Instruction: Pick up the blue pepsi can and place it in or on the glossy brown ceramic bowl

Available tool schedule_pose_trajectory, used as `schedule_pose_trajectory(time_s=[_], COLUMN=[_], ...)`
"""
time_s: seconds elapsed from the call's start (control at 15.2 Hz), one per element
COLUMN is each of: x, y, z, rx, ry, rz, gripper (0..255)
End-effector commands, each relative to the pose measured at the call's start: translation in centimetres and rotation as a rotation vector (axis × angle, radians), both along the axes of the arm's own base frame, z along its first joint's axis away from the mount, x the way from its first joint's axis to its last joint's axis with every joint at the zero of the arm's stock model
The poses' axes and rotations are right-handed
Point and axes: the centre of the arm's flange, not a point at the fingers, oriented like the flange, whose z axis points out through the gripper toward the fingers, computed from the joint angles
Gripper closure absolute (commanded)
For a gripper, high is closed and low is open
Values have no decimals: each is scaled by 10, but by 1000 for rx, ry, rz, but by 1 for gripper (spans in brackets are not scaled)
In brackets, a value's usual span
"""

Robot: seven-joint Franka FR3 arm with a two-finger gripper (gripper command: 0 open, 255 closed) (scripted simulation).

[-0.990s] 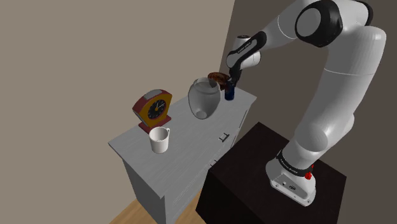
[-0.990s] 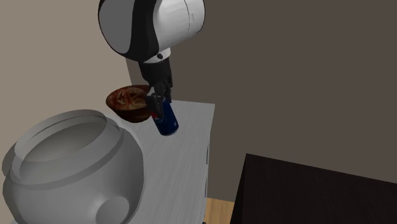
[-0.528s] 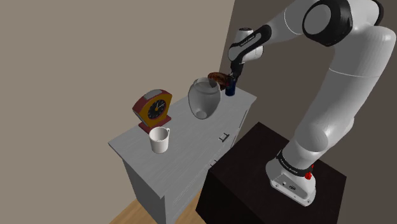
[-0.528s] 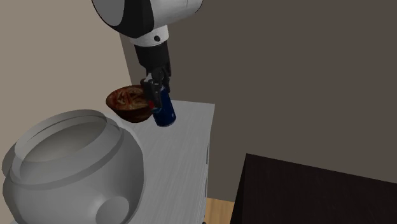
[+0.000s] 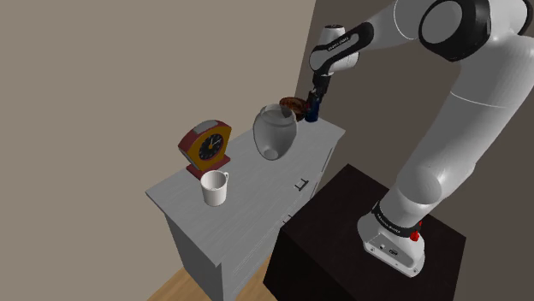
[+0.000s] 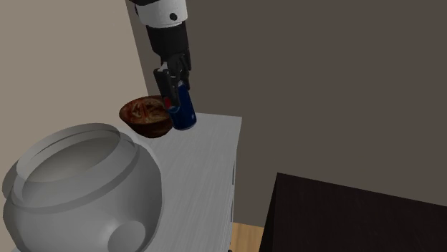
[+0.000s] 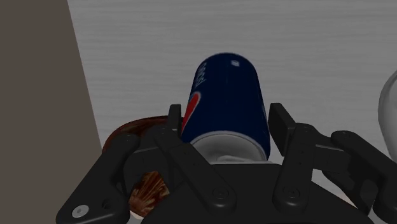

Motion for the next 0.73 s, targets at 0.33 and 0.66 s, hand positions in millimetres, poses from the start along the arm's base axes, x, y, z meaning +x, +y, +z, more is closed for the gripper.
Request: schedule_pose_trajectory(time_s=[0.33,0.66], x=[-1,-1], y=[0,0], z=[36,63], rx=[0,0], ry=[0,0], rz=[0,0], gripper=[255,255])
